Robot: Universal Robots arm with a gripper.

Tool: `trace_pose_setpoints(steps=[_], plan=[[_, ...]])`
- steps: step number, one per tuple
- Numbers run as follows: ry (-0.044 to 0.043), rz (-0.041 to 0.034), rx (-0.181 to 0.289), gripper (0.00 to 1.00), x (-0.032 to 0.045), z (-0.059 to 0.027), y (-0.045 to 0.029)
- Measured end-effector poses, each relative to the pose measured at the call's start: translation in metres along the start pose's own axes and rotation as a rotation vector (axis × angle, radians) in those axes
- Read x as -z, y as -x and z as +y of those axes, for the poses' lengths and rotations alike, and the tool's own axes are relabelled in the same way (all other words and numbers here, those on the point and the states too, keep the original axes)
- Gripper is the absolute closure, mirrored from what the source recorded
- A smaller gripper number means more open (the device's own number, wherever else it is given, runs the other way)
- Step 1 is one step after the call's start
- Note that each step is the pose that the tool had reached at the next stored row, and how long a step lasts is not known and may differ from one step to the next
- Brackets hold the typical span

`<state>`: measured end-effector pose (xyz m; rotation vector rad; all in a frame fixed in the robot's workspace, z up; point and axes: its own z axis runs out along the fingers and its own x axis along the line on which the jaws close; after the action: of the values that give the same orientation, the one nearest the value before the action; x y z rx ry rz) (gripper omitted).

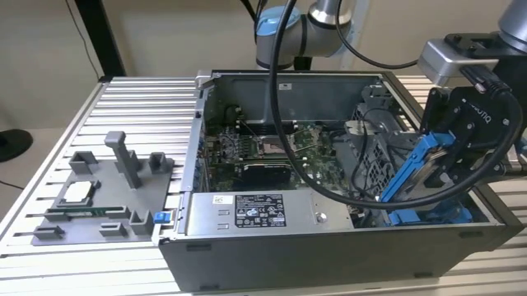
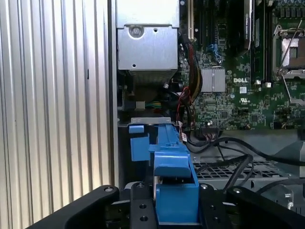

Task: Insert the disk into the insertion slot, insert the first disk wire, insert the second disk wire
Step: 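Insert the disk into the insertion slot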

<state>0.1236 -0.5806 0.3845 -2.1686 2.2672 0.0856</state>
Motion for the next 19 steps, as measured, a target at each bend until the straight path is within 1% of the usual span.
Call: trace_pose_setpoints(steps=[2, 5, 7, 10, 11, 12, 13, 19], plan=[[-0.0001, 0.0008, 0.000, 1.00, 0.0051, 0.0002, 0.0002], [0.0000, 0.0008, 0.001, 1.00, 0.0069, 0.0002, 0.0003], [0.0000, 0.0014, 0.001, 1.00, 0.0099, 0.0004, 0.0005], [0.0001, 0.0010, 0.002, 1.00, 0.0103, 0.0004, 0.0004], [0.0002, 0.0011, 0.002, 0.00, 0.0103, 0.0004, 0.0004], [0.0001, 0.0013, 0.002, 0.00, 0.0106, 0.0004, 0.0005], [0.0002, 0.0020, 0.002, 0.00, 0.0132, 0.0005, 0.0005], [0.0008, 0.0010, 0.001, 0.00, 0.0400, 0.0015, 0.0016]])
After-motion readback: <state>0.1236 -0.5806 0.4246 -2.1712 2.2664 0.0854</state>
